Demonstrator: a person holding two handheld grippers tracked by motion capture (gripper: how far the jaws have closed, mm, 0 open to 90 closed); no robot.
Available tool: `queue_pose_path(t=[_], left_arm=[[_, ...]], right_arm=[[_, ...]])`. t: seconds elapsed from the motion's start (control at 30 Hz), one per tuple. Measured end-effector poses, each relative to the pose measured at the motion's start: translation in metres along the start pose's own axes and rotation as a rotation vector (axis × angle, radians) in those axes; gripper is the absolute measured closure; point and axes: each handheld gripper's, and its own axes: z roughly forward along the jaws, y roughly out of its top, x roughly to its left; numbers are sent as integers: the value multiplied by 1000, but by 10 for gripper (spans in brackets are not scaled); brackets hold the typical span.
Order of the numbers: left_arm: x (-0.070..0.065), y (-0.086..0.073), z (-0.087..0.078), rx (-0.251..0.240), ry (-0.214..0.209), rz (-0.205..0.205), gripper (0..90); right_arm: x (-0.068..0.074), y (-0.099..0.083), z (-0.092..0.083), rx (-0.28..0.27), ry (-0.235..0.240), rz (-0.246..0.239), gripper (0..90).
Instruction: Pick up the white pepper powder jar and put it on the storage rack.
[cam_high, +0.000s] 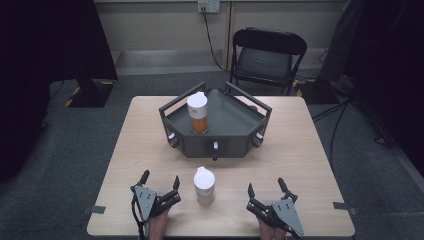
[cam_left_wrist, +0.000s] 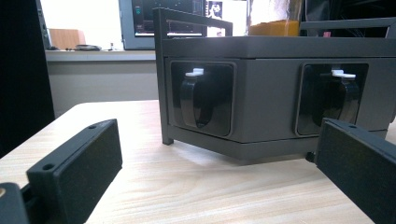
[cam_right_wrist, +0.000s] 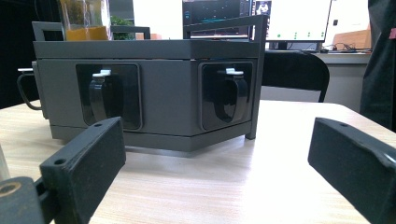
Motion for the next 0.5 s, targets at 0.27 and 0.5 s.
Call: queue_pose_path(t=[0.27, 0.5], left_arm=[[-3, 0, 0, 1, 16, 1, 1], [-3, 0, 0, 1, 17, 1, 1]], right_arm=[[-3, 1, 1, 3, 8, 11, 18], [-3, 1, 1, 5, 4, 30, 8]])
